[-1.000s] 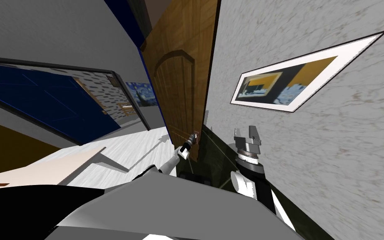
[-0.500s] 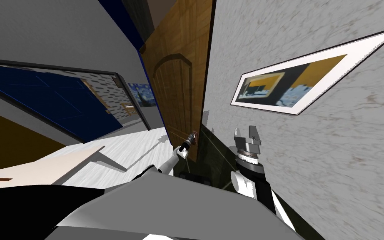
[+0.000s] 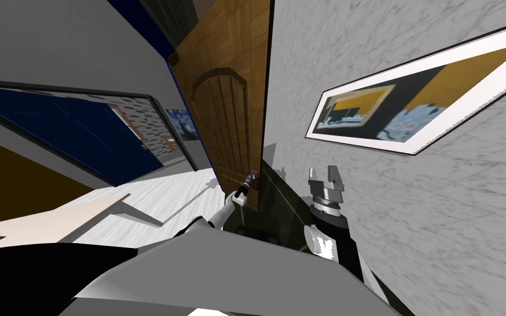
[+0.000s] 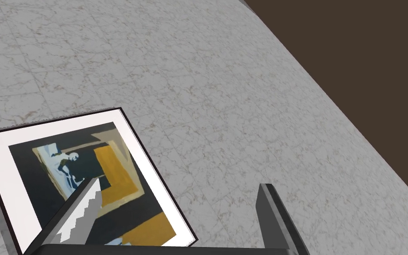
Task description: Push the door open
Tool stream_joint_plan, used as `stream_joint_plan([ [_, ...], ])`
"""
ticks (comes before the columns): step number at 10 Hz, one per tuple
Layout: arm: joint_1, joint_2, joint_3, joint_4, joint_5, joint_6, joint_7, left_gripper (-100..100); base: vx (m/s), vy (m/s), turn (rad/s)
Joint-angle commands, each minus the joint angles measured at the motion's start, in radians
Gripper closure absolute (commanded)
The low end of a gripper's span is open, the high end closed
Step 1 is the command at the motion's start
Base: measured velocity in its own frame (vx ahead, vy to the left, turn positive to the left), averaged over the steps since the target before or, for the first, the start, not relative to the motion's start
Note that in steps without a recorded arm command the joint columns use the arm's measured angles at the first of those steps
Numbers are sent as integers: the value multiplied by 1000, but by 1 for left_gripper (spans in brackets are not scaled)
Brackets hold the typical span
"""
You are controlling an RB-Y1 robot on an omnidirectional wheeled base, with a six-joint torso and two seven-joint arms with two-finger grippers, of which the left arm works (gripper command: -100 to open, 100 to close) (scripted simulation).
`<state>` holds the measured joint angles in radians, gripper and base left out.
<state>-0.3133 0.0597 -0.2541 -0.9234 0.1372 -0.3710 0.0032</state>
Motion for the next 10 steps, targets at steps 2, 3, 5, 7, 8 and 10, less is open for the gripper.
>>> stream_joint_plan([
  [2,-10,-5,34,13,6,-4,-6,100,133,-163,70],
  [3,-3,-1,26,6,4,1,-6,100,52,-70,36],
  [5,-6,8,52,9,9,-1,-11,100,104,-106,54],
  [7,-7,13,72,13,12,-3,-16,100,144,-144,71],
  [8,-7,16,86,16,15,-3,-19,100,171,-164,79],
  [10,-9,19,109,20,18,-5,-25,100,171,-169,76],
])
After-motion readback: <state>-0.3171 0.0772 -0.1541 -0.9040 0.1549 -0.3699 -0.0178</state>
